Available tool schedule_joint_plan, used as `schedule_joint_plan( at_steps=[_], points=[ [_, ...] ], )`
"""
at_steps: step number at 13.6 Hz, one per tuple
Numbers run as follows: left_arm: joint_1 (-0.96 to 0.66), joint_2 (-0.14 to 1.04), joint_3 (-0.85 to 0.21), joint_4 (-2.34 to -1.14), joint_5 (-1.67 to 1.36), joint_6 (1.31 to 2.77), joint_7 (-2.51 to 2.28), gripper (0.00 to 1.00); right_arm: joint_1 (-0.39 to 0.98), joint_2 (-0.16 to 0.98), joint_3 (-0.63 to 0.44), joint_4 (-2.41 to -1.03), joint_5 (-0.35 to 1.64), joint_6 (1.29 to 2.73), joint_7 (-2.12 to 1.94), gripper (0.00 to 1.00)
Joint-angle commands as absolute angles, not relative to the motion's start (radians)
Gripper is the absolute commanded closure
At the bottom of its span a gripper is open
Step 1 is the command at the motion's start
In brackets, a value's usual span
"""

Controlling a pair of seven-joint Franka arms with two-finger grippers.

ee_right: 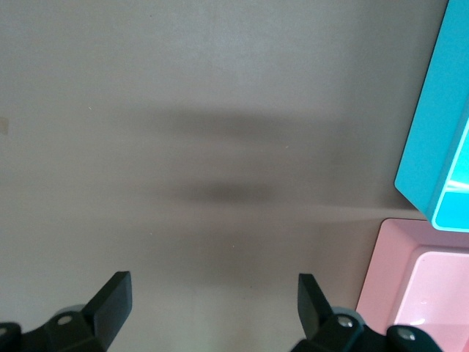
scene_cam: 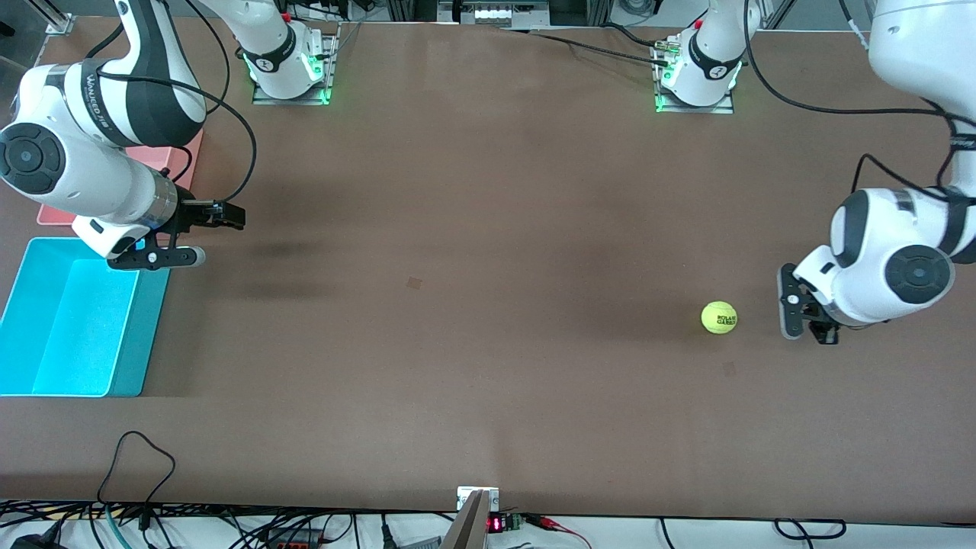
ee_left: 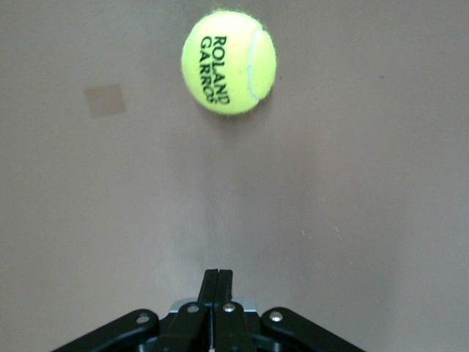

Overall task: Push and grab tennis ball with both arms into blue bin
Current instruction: 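Lower the left gripper beside the tennis ball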

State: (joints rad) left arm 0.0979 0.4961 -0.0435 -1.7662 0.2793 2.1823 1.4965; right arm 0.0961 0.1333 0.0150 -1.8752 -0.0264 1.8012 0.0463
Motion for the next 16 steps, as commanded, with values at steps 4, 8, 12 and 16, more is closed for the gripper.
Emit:
schedule_joint_plan(
  at_steps=[4,8,12,16],
  points=[
    [0.132,0.531,-0.055,-1.867,0.229,2.348,1.502,1.0,0.097,0.112,0.015,-1.893,-0.025,1.801,0.051,0.0],
    [0.137,0.561,-0.057,-1.873,0.219,2.39,1.5,1.0,0.095,0.114,0.015,-1.893,-0.025,1.802,0.051,0.0],
    [0.137,0.572,-0.086,-1.885,0.154,2.39,1.499,1.0,0.092,0.114,0.015,-1.894,-0.025,1.801,0.052,0.0],
    [0.126,0.62,-0.206,-1.885,0.074,2.473,1.369,1.0,0.089,0.121,0.014,-1.891,-0.025,1.801,0.051,0.0]
  ],
)
